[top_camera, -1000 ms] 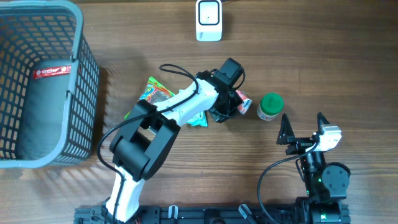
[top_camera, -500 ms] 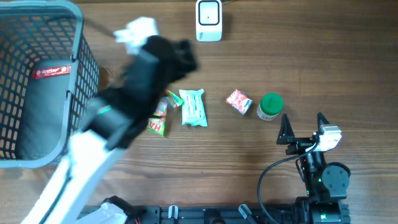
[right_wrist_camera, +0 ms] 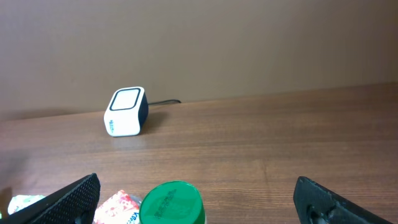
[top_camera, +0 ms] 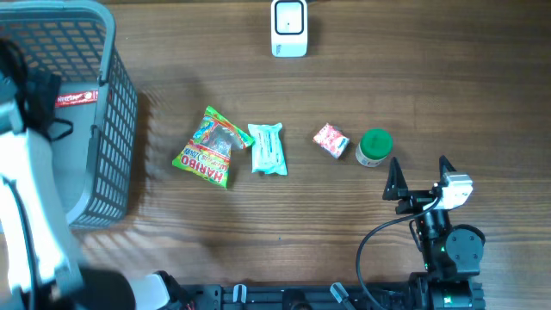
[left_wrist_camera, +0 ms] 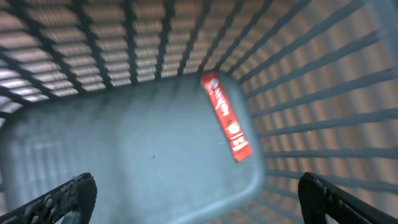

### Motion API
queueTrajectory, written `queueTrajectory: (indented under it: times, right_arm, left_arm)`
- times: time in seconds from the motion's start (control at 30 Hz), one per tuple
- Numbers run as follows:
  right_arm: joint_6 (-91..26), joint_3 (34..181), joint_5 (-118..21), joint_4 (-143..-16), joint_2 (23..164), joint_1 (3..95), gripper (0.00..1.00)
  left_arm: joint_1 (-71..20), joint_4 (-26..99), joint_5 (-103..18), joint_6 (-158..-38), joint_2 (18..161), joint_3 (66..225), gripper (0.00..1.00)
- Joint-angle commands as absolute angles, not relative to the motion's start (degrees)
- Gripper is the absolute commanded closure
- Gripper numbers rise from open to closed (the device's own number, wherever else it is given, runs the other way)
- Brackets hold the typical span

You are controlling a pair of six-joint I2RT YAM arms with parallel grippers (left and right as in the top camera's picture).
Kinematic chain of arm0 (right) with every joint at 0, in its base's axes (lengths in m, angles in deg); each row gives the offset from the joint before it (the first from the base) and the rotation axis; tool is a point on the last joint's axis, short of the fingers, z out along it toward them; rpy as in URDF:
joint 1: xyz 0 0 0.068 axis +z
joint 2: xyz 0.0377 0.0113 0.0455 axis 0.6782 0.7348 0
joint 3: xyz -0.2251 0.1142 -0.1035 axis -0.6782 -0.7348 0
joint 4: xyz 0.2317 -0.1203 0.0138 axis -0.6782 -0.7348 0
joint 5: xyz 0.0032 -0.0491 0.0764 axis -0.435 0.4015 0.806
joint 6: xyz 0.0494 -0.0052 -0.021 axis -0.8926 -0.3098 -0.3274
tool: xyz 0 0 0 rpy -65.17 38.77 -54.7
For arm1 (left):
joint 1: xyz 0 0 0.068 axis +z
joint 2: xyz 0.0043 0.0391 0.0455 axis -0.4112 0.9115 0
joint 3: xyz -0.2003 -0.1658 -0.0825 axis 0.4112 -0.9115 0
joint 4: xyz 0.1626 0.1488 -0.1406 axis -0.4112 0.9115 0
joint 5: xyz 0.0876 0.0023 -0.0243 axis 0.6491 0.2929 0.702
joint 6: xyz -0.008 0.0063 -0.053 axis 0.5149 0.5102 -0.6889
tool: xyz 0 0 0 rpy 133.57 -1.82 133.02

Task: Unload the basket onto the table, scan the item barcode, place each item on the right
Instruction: 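Return the left gripper to the basket and grasp the red Nescafe stick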

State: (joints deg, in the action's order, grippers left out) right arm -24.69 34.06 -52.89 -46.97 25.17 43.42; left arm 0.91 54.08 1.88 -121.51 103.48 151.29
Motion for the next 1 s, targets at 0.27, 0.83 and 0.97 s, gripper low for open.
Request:
queueTrajectory:
  times: [0.27, 0.83, 0.97]
  right_arm:
    - [-24.6, 34.0, -53.6, -46.8, 25.1, 43.5, 0.0]
    - [-24.6, 34.0, -53.6, -46.8, 25.1, 43.5, 0.0]
    - [-24.6, 34.0, -53.6, -46.8, 25.1, 43.5, 0.0]
  left_arm:
    - [0.9, 36.6, 0.1, -122.1, 127.3, 151.2, 0.0]
    - [-0.4, 22.8, 0.3, -121.2, 142.6, 151.2, 0.0]
    - [-0.5, 22.0, 0.3, -111.3, 145.2, 151.2, 0.0]
